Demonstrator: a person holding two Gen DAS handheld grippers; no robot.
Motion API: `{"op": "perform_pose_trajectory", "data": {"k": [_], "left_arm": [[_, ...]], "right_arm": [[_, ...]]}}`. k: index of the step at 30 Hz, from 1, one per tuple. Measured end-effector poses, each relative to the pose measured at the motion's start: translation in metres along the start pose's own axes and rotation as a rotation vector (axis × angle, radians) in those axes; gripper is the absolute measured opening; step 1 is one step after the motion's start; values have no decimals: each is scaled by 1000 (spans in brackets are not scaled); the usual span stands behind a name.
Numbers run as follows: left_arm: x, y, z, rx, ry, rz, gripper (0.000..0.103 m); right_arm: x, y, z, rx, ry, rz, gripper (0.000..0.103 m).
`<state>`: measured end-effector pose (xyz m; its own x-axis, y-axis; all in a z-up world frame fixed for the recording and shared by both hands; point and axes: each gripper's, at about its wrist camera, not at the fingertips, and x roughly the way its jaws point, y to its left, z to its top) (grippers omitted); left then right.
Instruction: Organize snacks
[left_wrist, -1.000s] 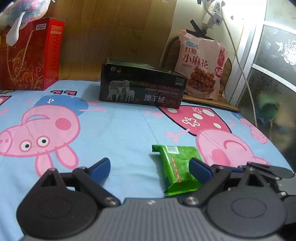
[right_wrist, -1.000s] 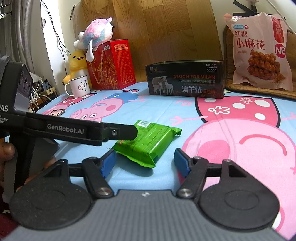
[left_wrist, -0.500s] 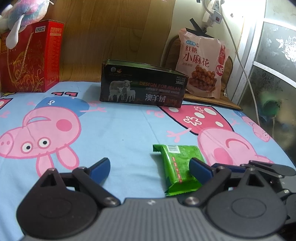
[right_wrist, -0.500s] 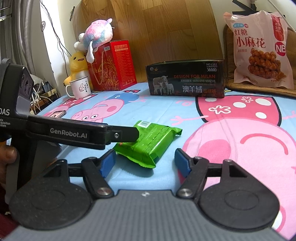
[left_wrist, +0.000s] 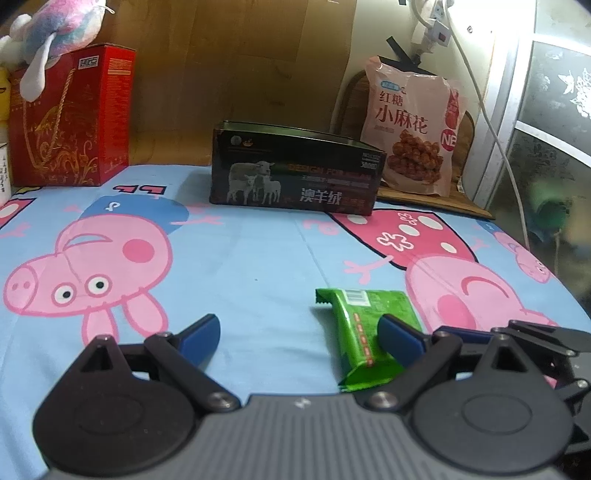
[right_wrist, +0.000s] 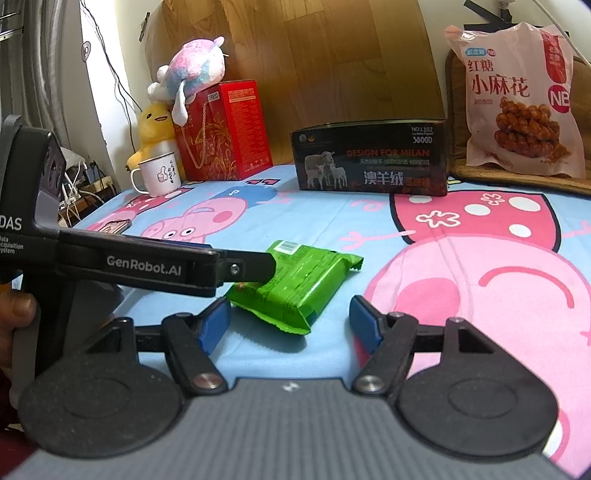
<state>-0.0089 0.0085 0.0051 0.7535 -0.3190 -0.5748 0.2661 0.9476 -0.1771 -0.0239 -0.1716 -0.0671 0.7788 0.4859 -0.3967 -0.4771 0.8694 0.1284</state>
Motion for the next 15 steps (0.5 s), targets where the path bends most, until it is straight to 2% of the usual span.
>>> {"op": "perform_pose_trajectory", "data": {"k": [15], "left_arm": [[-2, -3, -1, 16, -18, 46, 96]], "right_arm": [[-1, 2, -2, -15, 0, -7, 74]]}}
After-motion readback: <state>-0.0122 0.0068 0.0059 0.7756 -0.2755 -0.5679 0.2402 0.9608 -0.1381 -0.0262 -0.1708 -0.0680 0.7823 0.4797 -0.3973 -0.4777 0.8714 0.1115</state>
